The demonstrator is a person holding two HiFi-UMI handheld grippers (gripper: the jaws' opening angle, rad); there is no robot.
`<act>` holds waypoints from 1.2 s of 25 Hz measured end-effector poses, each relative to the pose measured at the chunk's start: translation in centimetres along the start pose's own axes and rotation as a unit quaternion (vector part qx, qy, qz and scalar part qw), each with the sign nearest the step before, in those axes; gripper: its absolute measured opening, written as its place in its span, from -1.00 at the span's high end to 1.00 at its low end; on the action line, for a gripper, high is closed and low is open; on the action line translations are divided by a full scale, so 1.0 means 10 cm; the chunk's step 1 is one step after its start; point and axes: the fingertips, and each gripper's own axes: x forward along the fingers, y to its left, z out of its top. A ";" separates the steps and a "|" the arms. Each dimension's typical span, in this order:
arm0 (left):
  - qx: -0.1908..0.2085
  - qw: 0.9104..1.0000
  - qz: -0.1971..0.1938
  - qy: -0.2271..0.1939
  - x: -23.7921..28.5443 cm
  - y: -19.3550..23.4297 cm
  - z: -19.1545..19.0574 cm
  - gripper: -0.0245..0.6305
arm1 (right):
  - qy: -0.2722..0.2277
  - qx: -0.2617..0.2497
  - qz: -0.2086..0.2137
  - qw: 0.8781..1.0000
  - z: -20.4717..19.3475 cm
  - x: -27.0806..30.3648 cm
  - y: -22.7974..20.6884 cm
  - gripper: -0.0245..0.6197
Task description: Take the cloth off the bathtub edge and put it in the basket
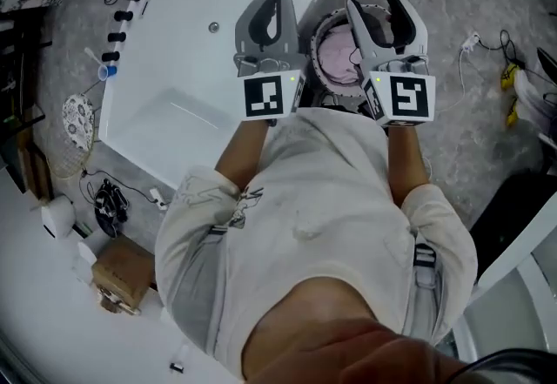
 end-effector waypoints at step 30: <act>0.058 0.826 0.560 0.008 -4.16 2.41 0.36 0.92 | -0.027 -0.040 0.495 0.867 0.07 0.32 4.40 0.13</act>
